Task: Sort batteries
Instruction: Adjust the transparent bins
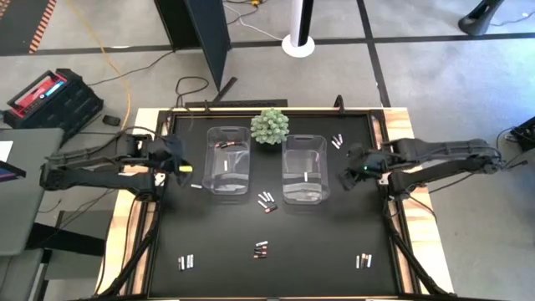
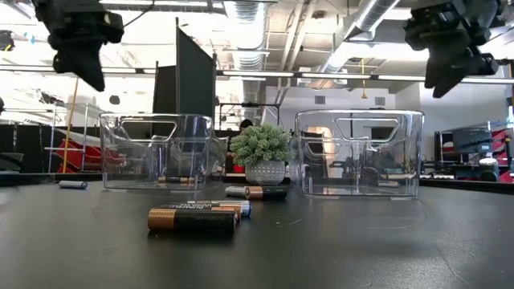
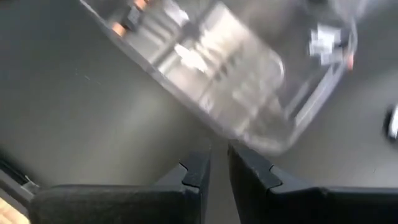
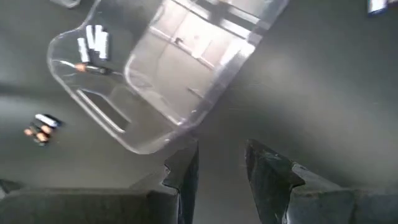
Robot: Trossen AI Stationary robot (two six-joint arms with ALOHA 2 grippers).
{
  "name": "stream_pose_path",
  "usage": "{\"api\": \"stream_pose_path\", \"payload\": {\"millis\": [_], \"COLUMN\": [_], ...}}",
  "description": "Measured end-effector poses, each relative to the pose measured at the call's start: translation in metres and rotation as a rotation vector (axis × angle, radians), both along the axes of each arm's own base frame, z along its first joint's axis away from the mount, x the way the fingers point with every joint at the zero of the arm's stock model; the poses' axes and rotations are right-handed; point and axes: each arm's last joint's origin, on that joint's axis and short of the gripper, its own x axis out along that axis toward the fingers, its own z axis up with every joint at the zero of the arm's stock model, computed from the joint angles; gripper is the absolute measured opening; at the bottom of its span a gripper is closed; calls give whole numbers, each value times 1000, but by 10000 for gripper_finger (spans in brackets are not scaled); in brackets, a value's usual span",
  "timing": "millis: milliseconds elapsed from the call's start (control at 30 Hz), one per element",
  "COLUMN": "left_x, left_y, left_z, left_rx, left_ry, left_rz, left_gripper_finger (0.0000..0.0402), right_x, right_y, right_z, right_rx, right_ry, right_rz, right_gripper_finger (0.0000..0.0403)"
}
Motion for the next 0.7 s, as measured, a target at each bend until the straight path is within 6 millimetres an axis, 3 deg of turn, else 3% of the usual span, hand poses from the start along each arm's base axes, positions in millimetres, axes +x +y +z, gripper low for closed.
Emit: {"api": "stream_pose_path", "payload": {"millis": [100,400,700], "left_x": [3,19,24], "left_y": [-3,-3,-2], "left_z": [-6,-17,-20], "left_rx": [-12,-31,10], "left_ry": [85,201,233], "left_rz": [-104,-146,-217], "left_gripper_finger": [49,54,143], "right_x": [7,17,18], "right_y": [7,12,12], "right_z": [-3,-6,-6], "right_rx": [1,-23,-38], "right_ry": [-53,-87,-81], "right_rz": [11,24,49], "right_gripper_finger": [147,147,147]}}
